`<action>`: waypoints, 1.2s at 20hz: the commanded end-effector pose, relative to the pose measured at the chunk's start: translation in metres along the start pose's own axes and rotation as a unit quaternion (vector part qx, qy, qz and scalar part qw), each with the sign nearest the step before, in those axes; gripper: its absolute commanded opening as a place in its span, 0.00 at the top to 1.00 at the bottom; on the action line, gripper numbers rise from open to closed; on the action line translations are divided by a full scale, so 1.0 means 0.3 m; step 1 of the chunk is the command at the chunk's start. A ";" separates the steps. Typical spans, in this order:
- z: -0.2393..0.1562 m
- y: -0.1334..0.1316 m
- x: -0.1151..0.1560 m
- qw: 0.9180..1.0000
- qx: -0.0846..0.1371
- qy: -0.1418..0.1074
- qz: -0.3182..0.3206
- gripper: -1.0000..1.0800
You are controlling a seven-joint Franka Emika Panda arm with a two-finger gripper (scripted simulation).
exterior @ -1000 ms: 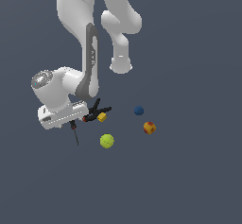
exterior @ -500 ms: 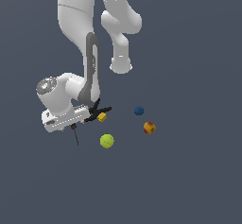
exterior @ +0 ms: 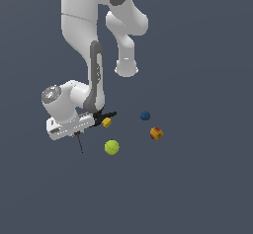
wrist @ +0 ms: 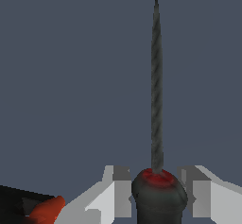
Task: Pick up a designated object from a clutter of objects.
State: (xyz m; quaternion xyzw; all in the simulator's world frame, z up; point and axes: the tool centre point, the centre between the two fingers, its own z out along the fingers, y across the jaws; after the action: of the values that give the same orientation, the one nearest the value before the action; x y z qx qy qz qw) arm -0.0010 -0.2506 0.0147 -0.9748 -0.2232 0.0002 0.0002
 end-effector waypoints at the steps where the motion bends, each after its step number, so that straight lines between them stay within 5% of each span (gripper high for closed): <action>1: 0.001 0.000 0.001 1.000 0.000 0.000 0.000 1.00; 14: -0.025 -0.020 0.010 1.000 0.000 0.000 0.000 1.00; 24: -0.183 -0.152 0.071 1.000 0.000 0.000 0.000 1.00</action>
State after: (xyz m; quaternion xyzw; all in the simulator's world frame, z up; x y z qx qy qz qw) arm -0.0020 -0.2093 0.0593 -0.9748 -0.2229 0.0007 0.0004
